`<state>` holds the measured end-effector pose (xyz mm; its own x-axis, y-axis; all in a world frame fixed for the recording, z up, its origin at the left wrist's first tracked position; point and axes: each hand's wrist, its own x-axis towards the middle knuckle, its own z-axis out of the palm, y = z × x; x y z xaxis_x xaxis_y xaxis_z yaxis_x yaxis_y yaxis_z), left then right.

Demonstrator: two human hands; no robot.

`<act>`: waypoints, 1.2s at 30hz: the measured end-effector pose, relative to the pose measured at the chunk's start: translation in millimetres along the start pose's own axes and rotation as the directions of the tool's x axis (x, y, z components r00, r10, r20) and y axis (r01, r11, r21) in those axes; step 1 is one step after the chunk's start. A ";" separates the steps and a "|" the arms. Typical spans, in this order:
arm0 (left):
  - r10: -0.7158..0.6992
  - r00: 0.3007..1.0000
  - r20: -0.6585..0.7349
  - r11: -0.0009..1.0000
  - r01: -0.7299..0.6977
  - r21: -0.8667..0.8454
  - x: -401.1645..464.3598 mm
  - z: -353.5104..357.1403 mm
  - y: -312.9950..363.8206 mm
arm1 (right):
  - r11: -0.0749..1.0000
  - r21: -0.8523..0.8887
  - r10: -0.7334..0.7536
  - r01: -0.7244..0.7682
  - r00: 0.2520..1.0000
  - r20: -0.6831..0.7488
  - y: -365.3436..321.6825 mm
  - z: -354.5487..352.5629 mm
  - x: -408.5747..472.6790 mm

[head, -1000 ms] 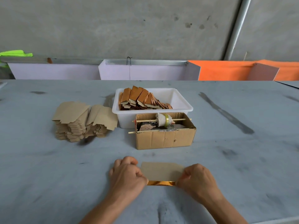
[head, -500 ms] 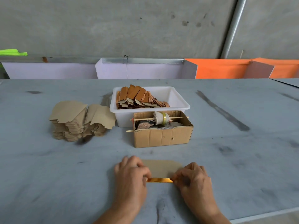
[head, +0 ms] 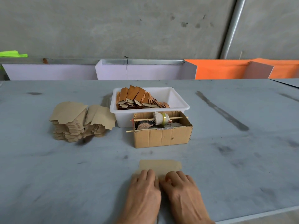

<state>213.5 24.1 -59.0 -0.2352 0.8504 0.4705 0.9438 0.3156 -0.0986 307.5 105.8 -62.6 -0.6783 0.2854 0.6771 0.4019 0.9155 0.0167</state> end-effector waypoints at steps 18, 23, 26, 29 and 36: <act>-0.264 0.900 0.347 0.901 0.358 -0.244 47.2 4.0 -53.2 | 0.947 0.075 0.281 -0.313 0.918 0.278 10.0 -10.9 -1.5; -0.236 0.852 0.467 0.881 0.390 -0.268 62.9 11.1 -54.7 | 0.887 0.050 0.403 -0.459 0.823 0.401 20.5 -5.8 16.9; -0.246 0.837 0.488 0.860 0.421 -0.288 65.1 10.5 -56.4 | 0.883 0.113 0.378 -0.455 0.834 0.402 31.9 3.5 33.4; -0.270 0.815 0.513 0.786 0.494 -0.371 65.7 7.5 -60.6 | 0.920 0.159 0.256 -0.359 0.856 0.450 43.3 14.8 48.0; -0.240 0.846 0.475 0.702 0.490 -0.516 61.8 11.3 -69.8 | 0.961 0.193 0.073 -0.198 0.855 0.514 58.2 30.2 64.2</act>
<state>130.5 59.4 -33.0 -0.5365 0.8439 0.0052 0.6678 0.4207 0.6140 268.8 186.0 -40.3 -0.8666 0.4564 0.2017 0.4017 0.8779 -0.2605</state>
